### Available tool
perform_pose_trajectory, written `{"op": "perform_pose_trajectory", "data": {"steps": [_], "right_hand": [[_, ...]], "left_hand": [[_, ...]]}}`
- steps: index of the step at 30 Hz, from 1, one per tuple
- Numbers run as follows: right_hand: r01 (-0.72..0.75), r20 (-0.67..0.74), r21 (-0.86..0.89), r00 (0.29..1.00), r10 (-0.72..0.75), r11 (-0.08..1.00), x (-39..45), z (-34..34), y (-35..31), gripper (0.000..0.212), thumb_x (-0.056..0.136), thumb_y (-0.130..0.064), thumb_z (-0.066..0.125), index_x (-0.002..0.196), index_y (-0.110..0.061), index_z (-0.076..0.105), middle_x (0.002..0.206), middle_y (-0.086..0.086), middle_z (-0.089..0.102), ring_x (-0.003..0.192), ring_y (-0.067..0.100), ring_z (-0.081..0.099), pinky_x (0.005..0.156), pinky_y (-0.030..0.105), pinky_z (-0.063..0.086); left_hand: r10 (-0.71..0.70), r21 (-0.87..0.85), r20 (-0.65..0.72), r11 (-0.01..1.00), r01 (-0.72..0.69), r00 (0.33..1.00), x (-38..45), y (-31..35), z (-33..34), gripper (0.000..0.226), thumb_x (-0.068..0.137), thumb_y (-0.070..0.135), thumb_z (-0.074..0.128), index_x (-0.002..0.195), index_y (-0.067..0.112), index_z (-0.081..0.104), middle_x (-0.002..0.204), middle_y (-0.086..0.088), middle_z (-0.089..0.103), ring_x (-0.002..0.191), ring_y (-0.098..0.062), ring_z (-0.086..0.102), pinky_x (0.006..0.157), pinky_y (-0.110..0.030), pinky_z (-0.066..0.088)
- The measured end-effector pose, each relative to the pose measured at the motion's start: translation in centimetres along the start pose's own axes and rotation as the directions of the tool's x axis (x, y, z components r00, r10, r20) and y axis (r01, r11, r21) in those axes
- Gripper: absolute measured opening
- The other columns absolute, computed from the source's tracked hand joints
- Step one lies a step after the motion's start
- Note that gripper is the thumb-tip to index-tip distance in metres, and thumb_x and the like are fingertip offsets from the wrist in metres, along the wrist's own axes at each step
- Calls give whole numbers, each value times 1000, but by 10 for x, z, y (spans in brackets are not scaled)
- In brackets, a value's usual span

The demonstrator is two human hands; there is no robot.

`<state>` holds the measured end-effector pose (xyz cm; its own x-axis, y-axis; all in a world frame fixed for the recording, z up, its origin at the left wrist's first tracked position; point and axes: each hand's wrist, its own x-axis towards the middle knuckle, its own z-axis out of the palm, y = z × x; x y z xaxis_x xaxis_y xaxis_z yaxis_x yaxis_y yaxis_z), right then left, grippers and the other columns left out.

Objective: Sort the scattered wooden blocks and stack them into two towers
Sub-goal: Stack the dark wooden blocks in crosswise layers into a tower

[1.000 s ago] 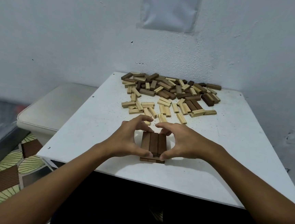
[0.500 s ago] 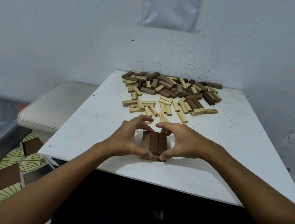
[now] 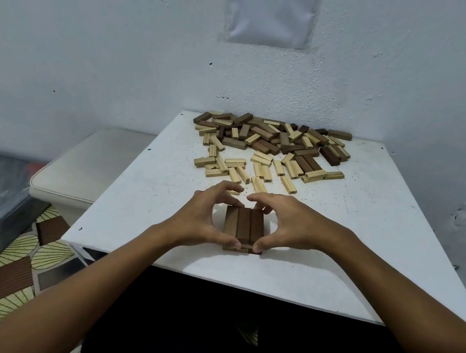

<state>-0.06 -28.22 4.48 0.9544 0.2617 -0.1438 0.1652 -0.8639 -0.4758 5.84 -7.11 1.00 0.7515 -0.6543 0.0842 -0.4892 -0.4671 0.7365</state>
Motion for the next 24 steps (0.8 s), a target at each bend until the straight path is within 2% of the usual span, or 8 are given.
{"op": "perform_pose_trajectory", "data": {"steps": [7, 11, 14, 17, 19, 21, 24], "right_hand": [[-3, 12, -2, 1000, 3, 1000, 1, 0, 1, 99, 70, -43, 83, 150, -31, 26, 146, -4, 43, 127, 15, 43, 97, 32, 42], [8, 31, 31, 999, -9, 999, 0, -3, 4, 101, 70, -43, 83, 151, -32, 24, 143, -7, 44, 126, 13, 42, 93, 28, 39], [4, 4, 104, 1000, -4, 995, 2, -6, 7, 94, 73, -46, 80, 150, -32, 27, 140, -8, 47, 121, 11, 45, 95, 32, 44], [1, -49, 144, 999, 6, 990, 7, -12, 13, 87, 76, -47, 76, 149, -31, 32, 137, -8, 49, 118, 10, 48, 91, 28, 44], [-1, -86, 150, 996, 14, 989, 13, -17, 21, 82, 77, -47, 75, 147, -30, 36, 134, -8, 51, 117, 10, 49, 89, 27, 44], [-17, -115, 171, 993, 38, 985, 19, -22, 31, 77, 78, -47, 75, 145, -30, 41, 131, -8, 54, 115, 12, 51, 89, 29, 47], [-49, -189, 226, 978, 93, 973, 31, -31, 53, 66, 81, -43, 74, 140, -27, 49, 129, -7, 56, 111, 13, 54, 88, 32, 49]], "left_hand": [[14, -12, -1, 1000, -14, 1000, -1, 0, -1, 97, 54, 42, 92, 135, 34, 41, 127, 6, 63, 124, -4, 51, 102, -29, 37], [16, -36, -4, 999, -16, 1000, -4, 1, -2, 100, 49, 55, 88, 136, 41, 41, 129, 13, 60, 125, 3, 48, 105, -34, 39], [37, -66, -33, 997, -39, 999, -2, 0, -5, 85, 58, 62, 78, 133, 38, 46, 127, 15, 61, 122, 5, 51, 97, -22, 39], [34, -63, -63, 997, -38, 997, 6, -1, -10, 65, 71, 65, 63, 128, 37, 51, 124, 17, 62, 117, 9, 52, 87, -6, 36], [25, -45, -76, 999, -28, 997, 16, -2, -14, 59, 73, 67, 57, 124, 36, 54, 121, 19, 61, 113, 12, 51, 84, -3, 37], [22, -11, -77, 1000, -23, 997, 29, -5, -16, 57, 75, 69, 53, 121, 36, 58, 121, 19, 61, 112, 13, 51, 84, -6, 36], [48, 41, -76, 998, -45, 996, 57, -7, -19, 55, 76, 68, 53, 118, 33, 60, 120, 15, 61, 111, 6, 52, 90, -18, 41]]}}
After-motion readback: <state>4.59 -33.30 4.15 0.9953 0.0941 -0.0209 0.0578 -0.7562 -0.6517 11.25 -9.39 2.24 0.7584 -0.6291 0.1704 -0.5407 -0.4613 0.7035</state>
